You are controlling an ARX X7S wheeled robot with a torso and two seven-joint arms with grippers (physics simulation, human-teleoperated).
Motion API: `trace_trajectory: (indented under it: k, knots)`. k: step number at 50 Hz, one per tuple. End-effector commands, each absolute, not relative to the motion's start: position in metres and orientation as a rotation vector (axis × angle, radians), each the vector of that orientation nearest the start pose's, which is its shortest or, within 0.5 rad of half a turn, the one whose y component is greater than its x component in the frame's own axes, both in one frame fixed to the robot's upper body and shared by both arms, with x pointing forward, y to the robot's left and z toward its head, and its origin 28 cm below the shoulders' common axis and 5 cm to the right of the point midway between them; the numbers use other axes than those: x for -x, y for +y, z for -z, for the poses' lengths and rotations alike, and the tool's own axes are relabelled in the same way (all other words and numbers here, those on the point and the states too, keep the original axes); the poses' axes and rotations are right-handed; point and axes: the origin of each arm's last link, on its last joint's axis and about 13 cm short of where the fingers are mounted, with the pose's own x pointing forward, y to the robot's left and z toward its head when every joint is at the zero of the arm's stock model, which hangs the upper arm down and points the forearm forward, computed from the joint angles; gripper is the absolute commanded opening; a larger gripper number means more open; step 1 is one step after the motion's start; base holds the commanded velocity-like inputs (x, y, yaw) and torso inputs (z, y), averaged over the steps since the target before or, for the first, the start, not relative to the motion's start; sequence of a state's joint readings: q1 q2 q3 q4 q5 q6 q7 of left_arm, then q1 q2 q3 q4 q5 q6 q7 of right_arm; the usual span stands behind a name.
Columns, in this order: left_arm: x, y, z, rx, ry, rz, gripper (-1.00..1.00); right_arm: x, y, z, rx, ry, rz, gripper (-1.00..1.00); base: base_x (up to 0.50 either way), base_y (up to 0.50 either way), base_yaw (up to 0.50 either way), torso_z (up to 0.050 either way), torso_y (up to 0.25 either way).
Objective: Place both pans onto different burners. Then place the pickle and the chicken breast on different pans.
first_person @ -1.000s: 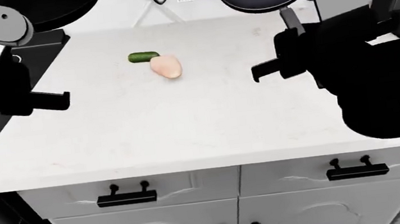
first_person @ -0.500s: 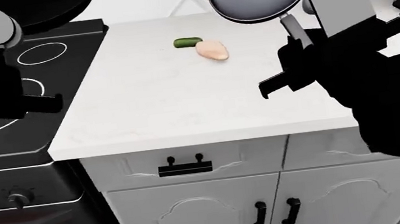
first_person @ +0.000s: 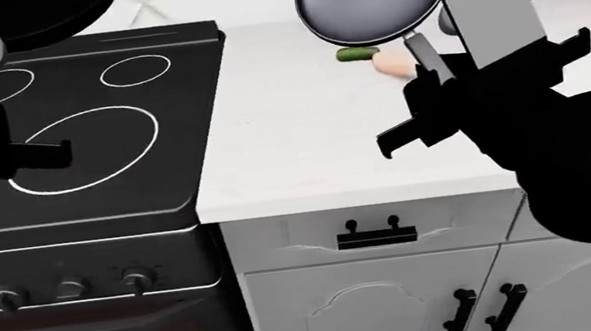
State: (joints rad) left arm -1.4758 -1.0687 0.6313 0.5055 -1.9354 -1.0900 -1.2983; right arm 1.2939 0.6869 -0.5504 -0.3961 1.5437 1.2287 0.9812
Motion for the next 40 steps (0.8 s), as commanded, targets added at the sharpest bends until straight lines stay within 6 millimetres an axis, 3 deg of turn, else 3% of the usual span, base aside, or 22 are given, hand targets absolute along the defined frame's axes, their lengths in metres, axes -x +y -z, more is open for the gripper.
trace_trajectory:
  k: [1, 40]
  knots:
    - [-0.1877, 0.2793, -0.3428, -0.325, -0.036, -0.299, -1.00, -0.2478, -0.1141, -0.3062, 0.367, 0.032, -0.063, -1.00, 0.00, 0.50, 0.00, 0.000, 0.010]
    - [-0.1889, 0.2818, -0.3375, -0.327, -0.021, -0.304, -1.00, -0.2505, -0.1079, -0.2991, 0.367, 0.045, -0.104, -1.00, 0.00, 0.50, 0.00, 0.001, 0.004]
